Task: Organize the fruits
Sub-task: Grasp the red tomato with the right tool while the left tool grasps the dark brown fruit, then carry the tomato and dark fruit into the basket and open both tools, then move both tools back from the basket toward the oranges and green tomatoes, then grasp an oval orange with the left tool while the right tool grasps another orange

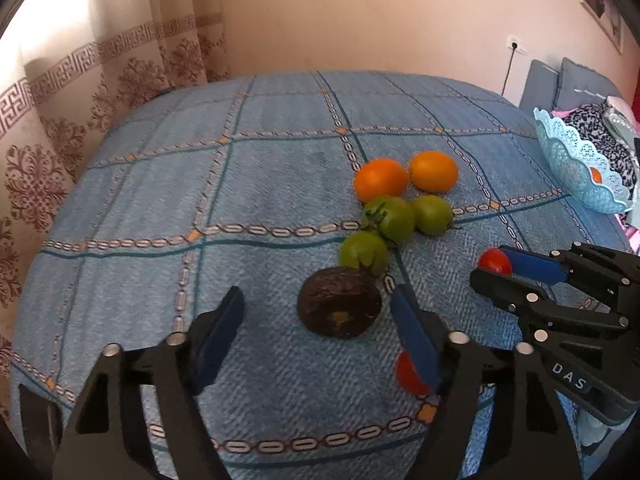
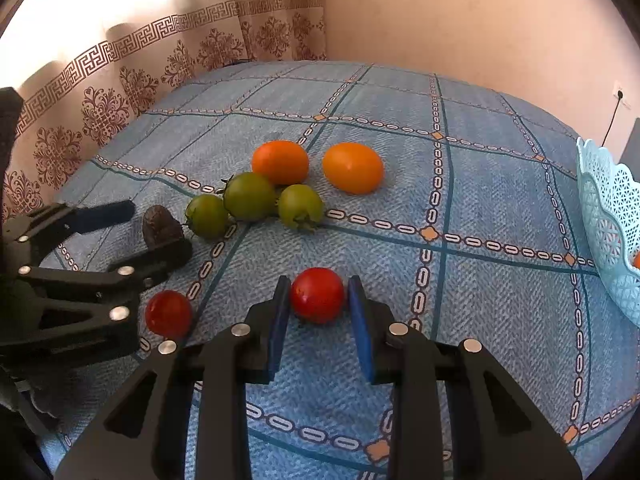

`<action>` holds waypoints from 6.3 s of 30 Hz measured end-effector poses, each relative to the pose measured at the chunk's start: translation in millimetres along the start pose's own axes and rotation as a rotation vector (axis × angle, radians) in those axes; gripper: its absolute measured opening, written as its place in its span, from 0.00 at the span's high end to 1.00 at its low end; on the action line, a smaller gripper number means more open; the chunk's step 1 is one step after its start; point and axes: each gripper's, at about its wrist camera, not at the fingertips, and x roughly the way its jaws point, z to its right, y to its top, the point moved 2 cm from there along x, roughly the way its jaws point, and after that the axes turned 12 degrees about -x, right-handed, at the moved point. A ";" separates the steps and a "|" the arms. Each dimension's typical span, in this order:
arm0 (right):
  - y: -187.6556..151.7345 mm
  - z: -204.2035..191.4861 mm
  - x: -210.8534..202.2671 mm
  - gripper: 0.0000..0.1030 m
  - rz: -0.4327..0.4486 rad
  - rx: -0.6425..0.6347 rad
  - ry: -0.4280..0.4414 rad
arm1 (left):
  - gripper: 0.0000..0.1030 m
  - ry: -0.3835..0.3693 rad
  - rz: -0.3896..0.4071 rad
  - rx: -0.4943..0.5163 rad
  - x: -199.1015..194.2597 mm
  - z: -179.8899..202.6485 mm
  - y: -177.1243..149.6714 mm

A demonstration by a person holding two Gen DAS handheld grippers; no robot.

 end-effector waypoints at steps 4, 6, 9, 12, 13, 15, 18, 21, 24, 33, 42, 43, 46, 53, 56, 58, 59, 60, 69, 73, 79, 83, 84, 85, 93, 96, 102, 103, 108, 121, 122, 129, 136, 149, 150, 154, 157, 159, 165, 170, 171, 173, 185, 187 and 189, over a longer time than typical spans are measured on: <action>-0.3 -1.3 -4.6 0.73 0.024 -0.003 0.013 | 0.50 -0.027 -0.012 -0.024 3.2 -2.4 -1.5; 0.3 -2.3 -6.9 0.73 0.034 -0.004 0.016 | 0.61 -0.071 -0.015 -0.031 1.4 -3.6 -1.5; -0.7 -2.6 -8.0 0.73 0.038 -0.004 0.018 | 0.61 -0.069 -0.003 -0.021 -0.9 -1.2 -3.1; -1.5 -1.5 -8.7 0.73 0.041 0.004 0.025 | 0.61 -0.067 0.014 -0.025 -4.4 -2.0 -3.4; -1.7 -1.2 -8.9 0.74 0.042 0.005 0.025 | 0.61 -0.064 0.025 -0.029 -6.8 -2.9 -3.8; -1.7 -1.3 -8.2 0.74 0.041 0.006 0.027 | 0.61 -0.054 0.049 -0.033 -11.5 -4.3 -4.4; -1.9 -1.0 -7.1 0.73 0.040 0.013 0.030 | 0.61 -0.038 0.075 -0.035 -15.8 -5.0 -3.7; -2.8 0.9 -4.3 0.71 0.033 0.026 0.046 | 0.61 -0.026 0.088 -0.036 -16.9 -5.3 -2.6; -3.5 -0.3 -2.8 0.71 0.027 0.021 0.052 | 0.61 -0.021 0.091 -0.047 -17.4 -6.0 -1.5; -0.3 2.1 -14.5 0.74 0.068 0.033 0.053 | 0.61 -0.011 0.114 -0.069 -28.8 -4.0 1.9; 2.0 29.6 -49.9 0.74 0.148 0.101 0.010 | 0.61 -0.021 0.162 -0.022 -50.3 24.9 14.9; 1.7 35.5 -55.4 0.74 0.157 0.112 0.000 | 0.61 -0.026 0.168 -0.016 -52.4 29.5 17.1; 1.3 53.9 -70.5 0.74 0.184 0.140 -0.040 | 0.61 -0.038 0.182 0.007 -56.7 44.6 23.3; -10.2 106.7 -99.8 0.74 0.218 0.228 -0.145 | 0.61 -0.085 0.192 0.063 -59.9 87.8 37.9; -17.8 129.1 -108.9 0.74 0.223 0.267 -0.184 | 0.61 -0.101 0.191 0.081 -58.9 103.8 43.5; -22.4 144.6 -115.2 0.74 0.231 0.296 -0.208 | 0.61 -0.112 0.193 0.096 -58.1 117.2 47.8; -24.5 150.7 -117.4 0.74 0.235 0.307 -0.219 | 0.61 -0.119 0.193 0.102 -58.0 123.2 49.6; -26.2 156.7 -118.8 0.74 0.237 0.318 -0.230 | 0.61 -0.129 0.194 0.109 -57.6 130.2 51.5; -52.6 207.3 -120.5 0.74 0.219 0.417 -0.331 | 0.61 -0.202 0.187 0.170 -49.2 188.5 63.8; -60.6 218.4 -118.3 0.70 0.218 0.445 -0.358 | 0.61 -0.230 0.171 0.190 -39.7 211.9 67.0; -69.1 231.0 -121.0 0.56 0.250 0.497 -0.391 | 0.61 -0.252 0.139 0.213 -20.6 240.7 70.4; -76.2 239.7 -124.5 0.56 0.262 0.543 -0.435 | 0.61 -0.274 0.123 0.226 -11.4 255.0 70.6; -77.4 241.2 -125.5 0.56 0.264 0.549 -0.440 | 0.61 -0.281 0.119 0.232 -8.7 259.4 70.8; -79.1 242.8 -126.7 0.56 0.269 0.558 -0.447 | 0.61 -0.286 0.117 0.238 -6.9 262.2 70.8; -87.0 250.2 -131.5 0.47 0.284 0.602 -0.502 | 0.61 -0.318 0.075 0.257 14.2 288.2 73.4; -89.6 253.7 -130.3 0.47 0.278 0.619 -0.511 | 0.60 -0.331 0.054 0.261 20.6 295.2 71.4; -93.1 257.1 -131.3 0.46 0.274 0.635 -0.531 | 0.46 -0.357 0.028 0.237 28.1 299.4 68.9; -92.5 255.6 -132.2 0.45 0.278 0.626 -0.545 | 0.37 -0.355 0.038 0.232 27.0 297.7 69.9; -92.2 251.5 -135.0 0.43 0.296 0.610 -0.566 | 0.34 -0.345 0.062 0.198 23.3 287.0 78.3; -88.2 244.7 -134.5 0.43 0.318 0.579 -0.560 | 0.20 -0.274 0.103 0.164 19.0 265.5 87.7; -88.3 244.8 -134.8 0.43 0.320 0.579 -0.559 | 0.20 -0.268 0.106 0.165 19.2 264.4 87.4; -87.5 242.1 -134.1 0.43 0.323 0.569 -0.556 | 0.20 -0.227 0.098 0.183 23.8 259.9 85.3; -84.8 238.7 -133.3 0.42 0.327 0.554 -0.548 | 0.20 -0.212 0.096 0.177 24.1 251.6 85.5; -73.4 223.7 -135.4 0.42 0.338 0.484 -0.505 | 0.17 -0.169 0.136 0.144 2.3 208.4 91.0; -72.1 221.9 -135.1 0.42 0.337 0.477 -0.499 | 0.17 -0.160 0.137 0.138 1.0 202.5 90.9; -66.5 213.9 -134.5 0.42 0.332 0.459 -0.451 | 0.17 -0.135 0.145 0.118 -4.6 178.2 90.5; -62.3 205.6 -135.0 0.42 0.331 0.438 -0.427 | 0.17 -0.109 0.149 0.097 -6.7 159.4 91.8; -59.4 200.0 -134.3 0.42 0.326 0.423 -0.408 | 0.17 -0.076 0.145 0.078 -6.5 144.0 92.8; -50.2 178.3 -132.8 0.30 0.313 0.367 -0.366 | 0.17 0.023 0.104 0.036 4.2 102.3 95.3; -44.2 164.5 -128.3 0.30 0.301 0.322 -0.344 | 0.17 0.061 0.052 0.009 21.3 79.0 94.5; -43.4 163.3 -127.2 0.30 0.298 0.317 -0.341 | 0.17 0.067 0.039 0.001 26.2 73.7 94.4; -42.2 159.1 -124.4 0.30 0.290 0.306 -0.332 | 0.17 0.068 0.019 -0.009 32.9 67.7 93.1; -42.8 149.9 -108.7 0.30 0.251 0.274 -0.306 | 0.26 0.045 -0.051 -0.036 64.5 45.4 87.8; -42.5 148.0 -107.1 0.30 0.247 0.268 -0.302 | 0.30 0.027 -0.059 -0.040 65.1 43.4 88.5; -42.0 145.8 -106.6 0.30 0.245 0.263 -0.299 | 0.32 0.012 -0.066 -0.037 65.2 42.5 88.1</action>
